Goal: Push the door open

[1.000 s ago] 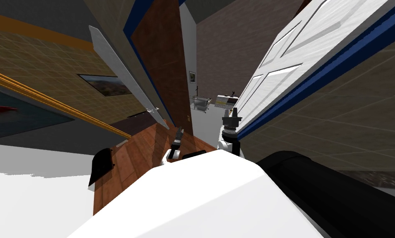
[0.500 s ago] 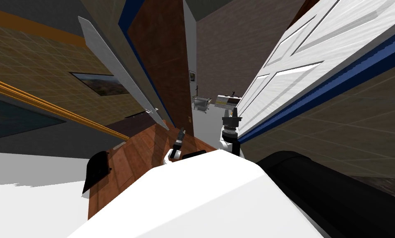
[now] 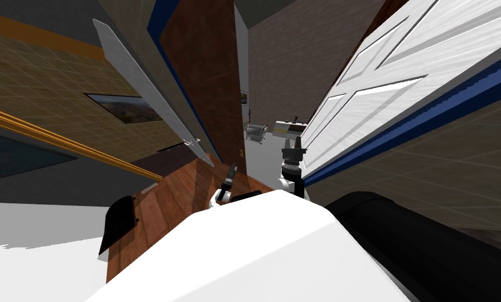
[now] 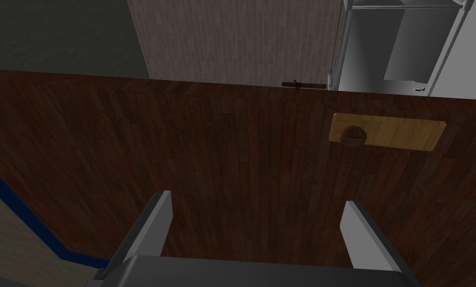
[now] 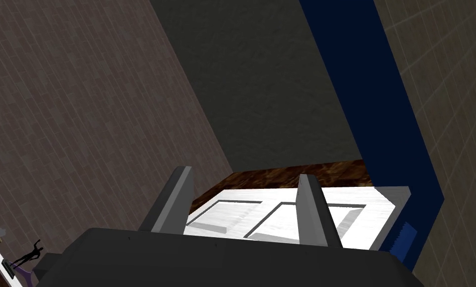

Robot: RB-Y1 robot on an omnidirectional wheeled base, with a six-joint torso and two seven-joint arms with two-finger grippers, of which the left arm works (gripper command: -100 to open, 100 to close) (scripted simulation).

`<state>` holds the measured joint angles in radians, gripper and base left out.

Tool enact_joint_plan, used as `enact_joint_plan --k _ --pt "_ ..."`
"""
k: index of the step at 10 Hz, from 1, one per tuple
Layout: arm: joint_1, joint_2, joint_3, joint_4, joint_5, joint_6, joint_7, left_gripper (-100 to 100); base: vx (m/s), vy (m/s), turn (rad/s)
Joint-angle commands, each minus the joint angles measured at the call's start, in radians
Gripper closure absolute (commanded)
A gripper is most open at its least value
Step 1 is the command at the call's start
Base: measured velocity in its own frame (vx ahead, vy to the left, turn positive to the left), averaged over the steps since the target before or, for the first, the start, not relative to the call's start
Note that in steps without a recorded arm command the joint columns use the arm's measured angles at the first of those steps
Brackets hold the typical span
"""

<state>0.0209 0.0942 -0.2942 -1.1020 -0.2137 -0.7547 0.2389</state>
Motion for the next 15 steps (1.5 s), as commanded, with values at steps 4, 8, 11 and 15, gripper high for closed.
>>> enact_joint_plan --k 4,8,11,15 --pt "-0.05 -0.005 -0.028 0.115 -0.01 -0.021 0.012 -100 0.12 0.073 -0.027" --pt "-0.092 -0.015 -0.057 0.218 -0.021 -0.037 0.021 -100 0.129 0.073 -0.029" --pt "-0.117 -0.023 -0.075 0.279 -0.027 -0.047 0.026 -100 0.117 0.067 -0.024" --pt "-0.138 -0.031 -0.089 0.33 -0.033 -0.055 0.031 -100 0.076 0.04 -0.014"
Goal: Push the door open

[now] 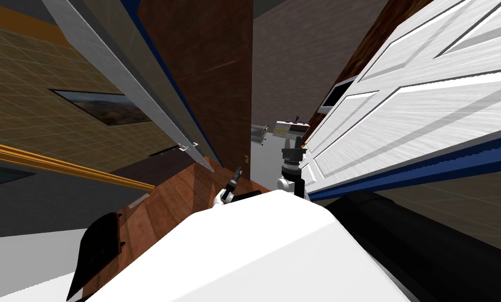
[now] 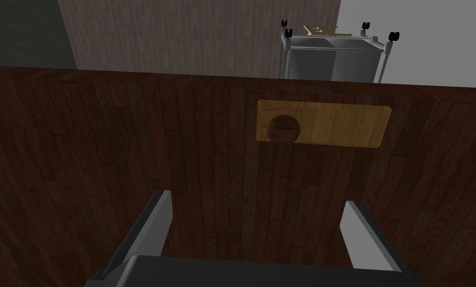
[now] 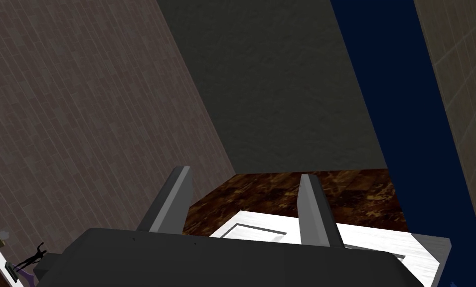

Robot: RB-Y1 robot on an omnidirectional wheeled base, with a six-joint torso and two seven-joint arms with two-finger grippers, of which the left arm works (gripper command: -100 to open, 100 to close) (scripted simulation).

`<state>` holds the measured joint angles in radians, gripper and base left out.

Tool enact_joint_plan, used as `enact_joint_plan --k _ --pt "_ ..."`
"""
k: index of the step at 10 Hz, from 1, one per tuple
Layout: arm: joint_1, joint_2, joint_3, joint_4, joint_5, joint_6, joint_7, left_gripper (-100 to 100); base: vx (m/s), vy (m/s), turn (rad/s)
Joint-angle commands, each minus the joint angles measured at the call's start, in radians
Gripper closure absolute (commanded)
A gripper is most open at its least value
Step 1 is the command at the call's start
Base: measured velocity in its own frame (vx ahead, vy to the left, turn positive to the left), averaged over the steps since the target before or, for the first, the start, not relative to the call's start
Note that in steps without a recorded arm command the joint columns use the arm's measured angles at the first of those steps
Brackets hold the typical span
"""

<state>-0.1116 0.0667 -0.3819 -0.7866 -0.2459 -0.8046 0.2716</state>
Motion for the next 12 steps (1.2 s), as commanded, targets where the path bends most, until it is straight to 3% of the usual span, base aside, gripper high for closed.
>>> enact_joint_plan --k 1,6,7,8,12 --pt "-0.015 -0.008 -0.008 0.039 -0.003 -0.009 0.0 -100 0.104 0.041 -0.028" --pt "-0.054 -0.029 -0.036 0.134 -0.013 -0.024 0.009 -100 0.115 0.06 -0.022" --pt "-0.045 -0.025 -0.033 0.11 -0.013 -0.017 0.008 -100 0.06 0.03 -0.007" --pt "-0.044 -0.017 -0.03 0.114 -0.011 -0.016 0.004 -100 0.12 -0.057 -0.05" --pt "-0.044 -0.018 -0.022 0.122 -0.006 -0.018 -0.007 -100 0.163 -0.114 -0.027"
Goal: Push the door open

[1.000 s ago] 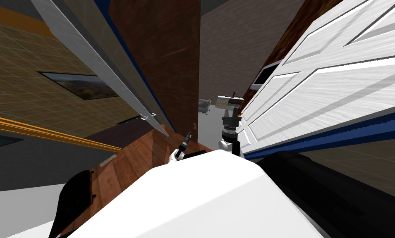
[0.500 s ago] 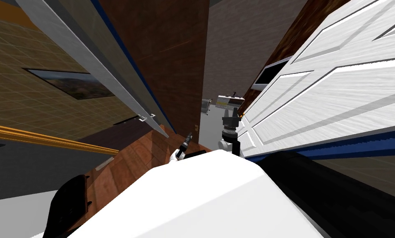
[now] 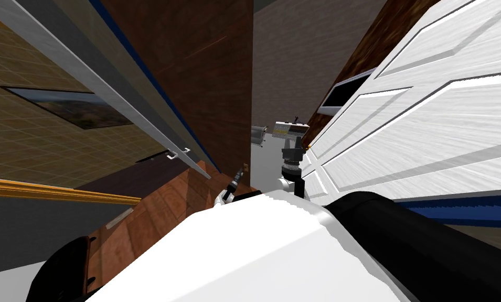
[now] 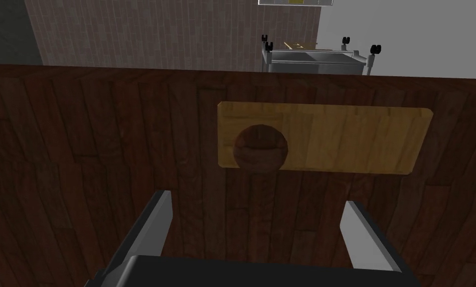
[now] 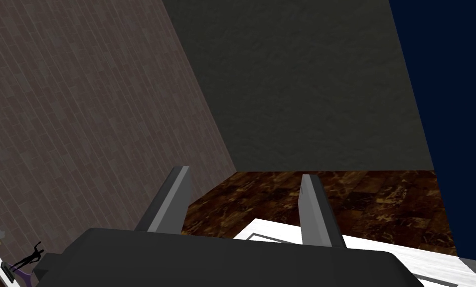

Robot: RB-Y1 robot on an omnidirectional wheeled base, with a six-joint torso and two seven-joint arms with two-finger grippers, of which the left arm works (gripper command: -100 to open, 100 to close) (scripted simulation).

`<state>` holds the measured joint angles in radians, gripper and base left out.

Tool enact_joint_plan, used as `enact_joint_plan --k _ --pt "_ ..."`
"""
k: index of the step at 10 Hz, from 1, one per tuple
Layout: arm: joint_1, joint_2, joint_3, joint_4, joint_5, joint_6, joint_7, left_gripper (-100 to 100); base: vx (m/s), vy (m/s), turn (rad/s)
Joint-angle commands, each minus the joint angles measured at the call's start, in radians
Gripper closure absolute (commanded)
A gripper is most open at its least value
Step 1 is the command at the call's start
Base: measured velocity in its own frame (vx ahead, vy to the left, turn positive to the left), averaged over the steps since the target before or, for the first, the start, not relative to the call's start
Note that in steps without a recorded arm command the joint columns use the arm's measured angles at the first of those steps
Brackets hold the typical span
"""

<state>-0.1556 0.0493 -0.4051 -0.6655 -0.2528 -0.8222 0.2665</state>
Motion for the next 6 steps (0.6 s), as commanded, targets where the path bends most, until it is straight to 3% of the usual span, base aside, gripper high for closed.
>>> enact_joint_plan --k 1,3,4,5,6 --pt "0.001 -0.006 0.004 0.004 0.002 -0.002 -0.006 -100 0.161 -0.109 -0.028" --pt "0.001 -0.02 0.008 0.009 0.005 -0.003 -0.011 -100 0.158 -0.104 -0.032" --pt "0.002 -0.015 0.007 0.006 0.004 -0.002 -0.009 -100 0.061 -0.044 0.003" --pt "0.002 -0.015 0.007 0.006 0.004 -0.002 -0.009 100 -0.01 0.007 0.009" --pt "0.002 -0.015 0.007 0.006 0.004 -0.002 -0.009 100 -0.025 0.017 -0.017"
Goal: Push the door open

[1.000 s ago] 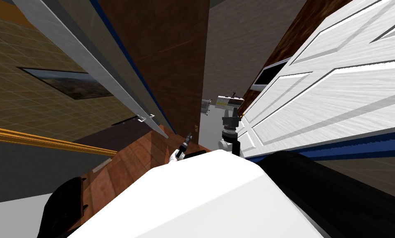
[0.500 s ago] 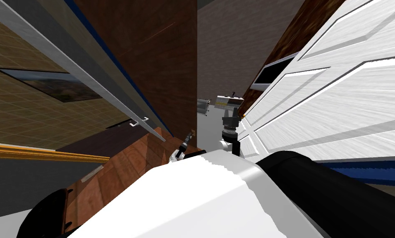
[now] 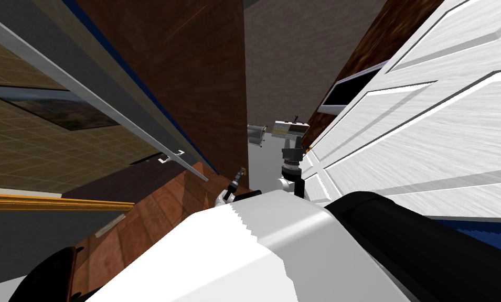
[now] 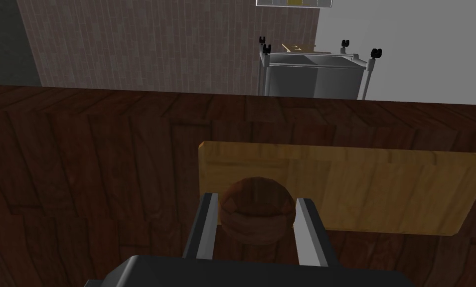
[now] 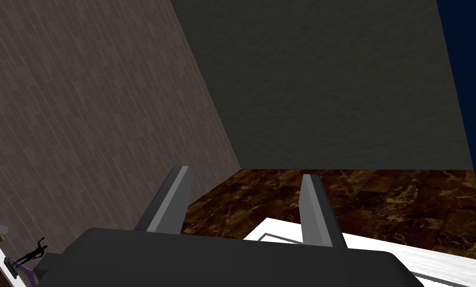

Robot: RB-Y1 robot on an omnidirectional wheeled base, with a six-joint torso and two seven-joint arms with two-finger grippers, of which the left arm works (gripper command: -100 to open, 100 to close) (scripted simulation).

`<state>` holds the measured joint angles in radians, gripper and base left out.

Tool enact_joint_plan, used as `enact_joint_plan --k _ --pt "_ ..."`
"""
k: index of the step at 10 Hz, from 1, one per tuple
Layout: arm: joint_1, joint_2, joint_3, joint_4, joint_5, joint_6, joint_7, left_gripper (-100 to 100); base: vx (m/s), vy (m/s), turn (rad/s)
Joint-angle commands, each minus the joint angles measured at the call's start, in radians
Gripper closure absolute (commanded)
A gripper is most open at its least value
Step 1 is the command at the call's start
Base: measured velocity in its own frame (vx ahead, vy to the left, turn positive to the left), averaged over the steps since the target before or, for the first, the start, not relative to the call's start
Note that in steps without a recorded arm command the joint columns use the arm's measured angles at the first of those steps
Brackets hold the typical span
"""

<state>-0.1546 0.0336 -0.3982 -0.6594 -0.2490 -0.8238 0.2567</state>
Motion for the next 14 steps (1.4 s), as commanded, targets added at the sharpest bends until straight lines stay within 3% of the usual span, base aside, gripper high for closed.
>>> enact_joint_plan --k 1,5,12,14 --pt "0.001 0.0 0.0 0.0 0.0 0.0 0.0 100 -0.015 0.014 -0.005" --pt "0.0 0.004 0.01 0.002 0.005 0.003 -0.005 100 0.021 -0.017 0.003" --pt "-0.004 0.018 0.064 0.009 0.034 0.007 -0.035 100 0.132 -0.139 0.026" --pt "-0.006 0.022 0.097 0.014 0.052 0.01 -0.053 100 0.149 -0.152 0.059"
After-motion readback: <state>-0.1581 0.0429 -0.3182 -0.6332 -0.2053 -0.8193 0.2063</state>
